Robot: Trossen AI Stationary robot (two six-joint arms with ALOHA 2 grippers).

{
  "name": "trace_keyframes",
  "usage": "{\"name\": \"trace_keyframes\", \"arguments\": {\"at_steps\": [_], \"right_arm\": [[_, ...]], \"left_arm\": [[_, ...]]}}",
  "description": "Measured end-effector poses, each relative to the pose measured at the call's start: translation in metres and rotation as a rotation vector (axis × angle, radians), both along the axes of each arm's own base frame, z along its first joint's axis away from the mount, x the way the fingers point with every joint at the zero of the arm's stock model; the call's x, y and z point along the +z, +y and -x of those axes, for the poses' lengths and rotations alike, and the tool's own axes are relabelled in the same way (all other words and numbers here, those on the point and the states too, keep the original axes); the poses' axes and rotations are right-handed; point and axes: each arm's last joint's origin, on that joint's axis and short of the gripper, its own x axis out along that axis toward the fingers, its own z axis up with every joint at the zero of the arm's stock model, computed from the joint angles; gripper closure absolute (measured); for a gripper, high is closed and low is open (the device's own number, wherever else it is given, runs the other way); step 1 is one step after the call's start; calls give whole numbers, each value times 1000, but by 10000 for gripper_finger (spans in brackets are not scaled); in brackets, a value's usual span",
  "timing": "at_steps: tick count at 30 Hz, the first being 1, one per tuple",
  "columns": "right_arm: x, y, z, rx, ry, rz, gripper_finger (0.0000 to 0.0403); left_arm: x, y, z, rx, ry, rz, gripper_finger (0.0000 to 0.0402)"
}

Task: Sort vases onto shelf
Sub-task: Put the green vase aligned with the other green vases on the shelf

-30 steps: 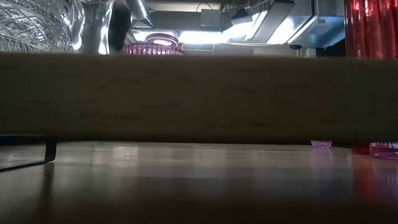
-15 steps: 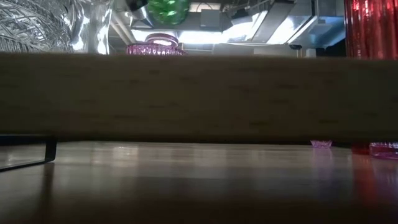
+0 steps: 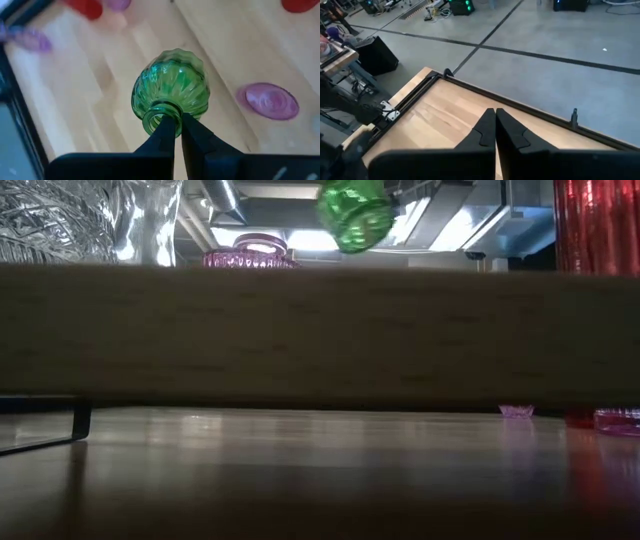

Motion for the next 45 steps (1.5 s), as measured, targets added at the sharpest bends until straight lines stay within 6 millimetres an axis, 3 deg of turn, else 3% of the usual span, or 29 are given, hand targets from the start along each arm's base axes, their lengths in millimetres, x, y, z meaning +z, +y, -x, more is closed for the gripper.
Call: {"name": "trace_keyframes", "arguments": {"at_steps": [5,14,26,37,45], "right_arm": [[-1,0,2,23,15,-5,403],[-13,3,-21,54,164,11,403],[-40,7,-45,61,283,-24,403],[-39,8,-50,68,221,-52,403],[-37,8,-53,76,181,-61,403]], "left_arm": [[-6,-25,-24,-126,-21,-53,398],[-34,-64,-29,-296,52,-100,398],[-40,-84,-31,-427,31,-96,398],[-45,-95,-29,-517,42,-69,398],[-78,-105,-42,-531,124,-71,398]]}}
